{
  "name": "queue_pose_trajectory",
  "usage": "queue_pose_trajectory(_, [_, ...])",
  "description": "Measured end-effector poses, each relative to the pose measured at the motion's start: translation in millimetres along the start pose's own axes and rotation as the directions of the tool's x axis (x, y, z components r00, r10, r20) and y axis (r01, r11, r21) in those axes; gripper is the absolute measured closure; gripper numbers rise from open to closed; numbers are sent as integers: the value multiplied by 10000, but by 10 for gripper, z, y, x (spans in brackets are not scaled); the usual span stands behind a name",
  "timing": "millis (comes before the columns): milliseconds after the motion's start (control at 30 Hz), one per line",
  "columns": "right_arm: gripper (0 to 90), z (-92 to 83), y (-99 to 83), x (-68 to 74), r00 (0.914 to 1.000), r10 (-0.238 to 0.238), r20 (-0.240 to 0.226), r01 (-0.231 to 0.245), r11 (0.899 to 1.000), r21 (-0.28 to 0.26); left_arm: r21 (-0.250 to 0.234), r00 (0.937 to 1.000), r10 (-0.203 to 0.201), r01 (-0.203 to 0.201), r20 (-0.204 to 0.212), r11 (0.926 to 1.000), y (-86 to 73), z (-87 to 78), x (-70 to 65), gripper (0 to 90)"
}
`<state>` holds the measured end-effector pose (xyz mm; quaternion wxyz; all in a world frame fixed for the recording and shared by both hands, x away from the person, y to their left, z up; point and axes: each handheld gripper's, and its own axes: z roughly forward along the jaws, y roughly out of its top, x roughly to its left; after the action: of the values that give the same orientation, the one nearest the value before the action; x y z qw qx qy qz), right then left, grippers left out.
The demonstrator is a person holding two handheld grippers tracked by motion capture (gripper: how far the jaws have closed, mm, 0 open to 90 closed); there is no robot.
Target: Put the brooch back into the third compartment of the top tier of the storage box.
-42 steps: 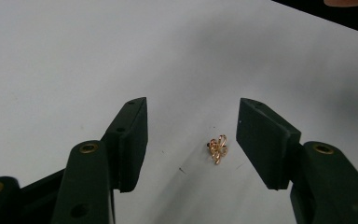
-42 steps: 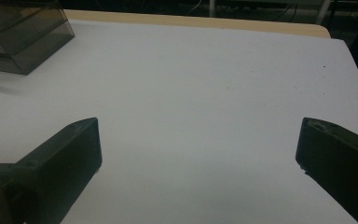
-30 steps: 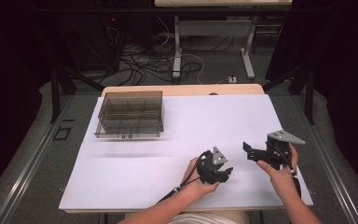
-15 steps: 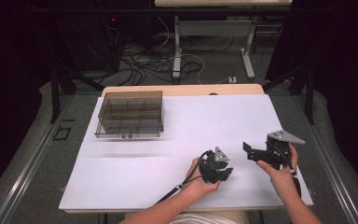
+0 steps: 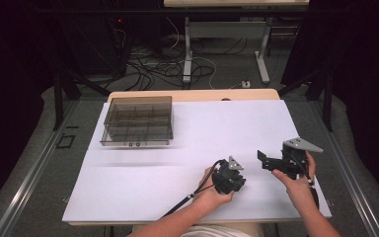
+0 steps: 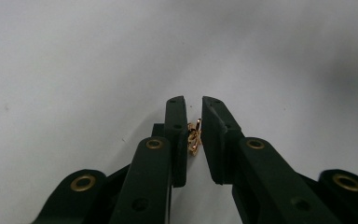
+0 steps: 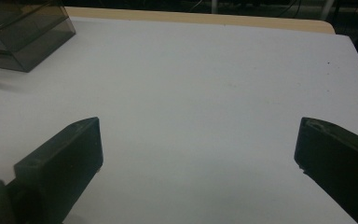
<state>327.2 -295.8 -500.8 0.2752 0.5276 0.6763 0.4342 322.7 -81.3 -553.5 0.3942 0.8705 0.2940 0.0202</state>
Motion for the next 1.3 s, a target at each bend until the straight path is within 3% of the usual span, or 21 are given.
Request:
queue_pose_trajectory(67, [7,1,0,1,10000,-1,10,1,10000,-2,274,9998,170,-173,106,9995,7,-14,20,822])
queue_pose_trajectory(133, [7,0,-1,3,10000,27,36,-27,10000,9,238,10000,20,-21,56,9997,-1,-3,9,824])
queue_pose_trajectory(467, [9,1,-2,-6,10000,-27,55,27,10000,73,358,9998,83,-90,193,9993,2,-7,15,870])
queue_pose_trajectory(567, [9,0,-1,-3,10000,-38,60,38,10000,62,157,9998,-44,41,173,9999,-4,0,-2,879])
queue_pose_trajectory(733, [9,-2,-1,4,10000,38,49,-38,10000,71,319,9990,-74,60,443,9995,7,-20,-4,890])
queue_pose_trajectory(1033, [9,1,1,1,10000,-16,15,16,10000,-7,130,9994,-86,82,348,9999,2,-21,-17,894])
queue_pose_trajectory(1300, [9,3,2,-3,10000,-69,6,69,10000,-30,268,9996,-152,146,239,9995,24,-84,32,894])
